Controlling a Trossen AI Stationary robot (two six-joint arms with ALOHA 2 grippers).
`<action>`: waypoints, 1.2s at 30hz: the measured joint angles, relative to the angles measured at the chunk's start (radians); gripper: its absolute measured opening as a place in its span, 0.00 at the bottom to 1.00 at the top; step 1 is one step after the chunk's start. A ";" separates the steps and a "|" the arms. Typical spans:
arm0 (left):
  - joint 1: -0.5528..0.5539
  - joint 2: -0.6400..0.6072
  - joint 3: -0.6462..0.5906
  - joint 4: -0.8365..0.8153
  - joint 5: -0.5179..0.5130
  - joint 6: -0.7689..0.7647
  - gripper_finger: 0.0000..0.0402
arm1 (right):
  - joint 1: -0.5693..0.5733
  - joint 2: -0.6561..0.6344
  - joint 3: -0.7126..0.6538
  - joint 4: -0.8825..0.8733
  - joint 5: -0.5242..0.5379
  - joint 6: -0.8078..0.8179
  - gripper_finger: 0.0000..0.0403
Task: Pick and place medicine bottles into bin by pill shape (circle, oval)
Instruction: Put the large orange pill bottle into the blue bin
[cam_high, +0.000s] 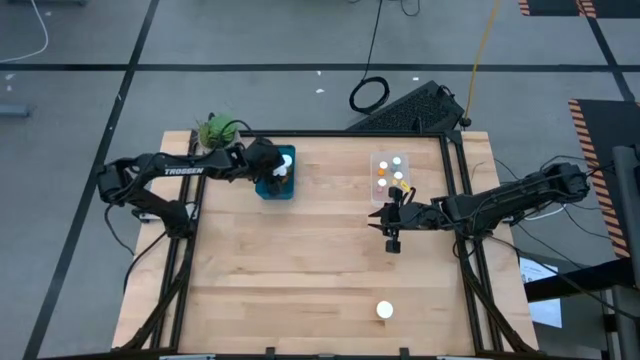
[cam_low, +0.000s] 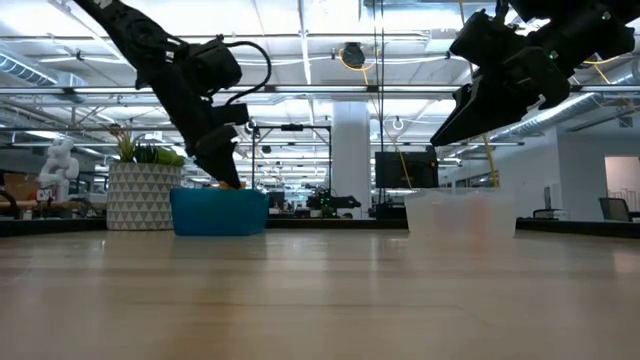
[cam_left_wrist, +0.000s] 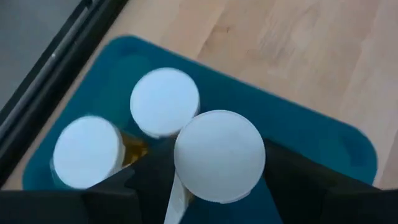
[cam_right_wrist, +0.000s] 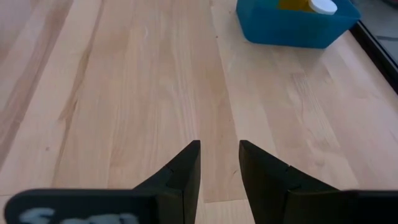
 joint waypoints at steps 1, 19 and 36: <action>0.000 0.002 -0.002 0.006 0.000 0.008 0.58 | 0.000 0.000 0.000 0.000 0.000 0.001 0.25; -0.012 0.029 -0.006 0.046 -0.058 0.049 0.72 | 0.000 0.000 0.000 0.002 -0.027 0.004 0.25; -0.214 -0.054 0.063 0.052 -0.074 0.016 0.72 | 0.090 0.000 0.000 -0.016 -0.175 0.158 0.25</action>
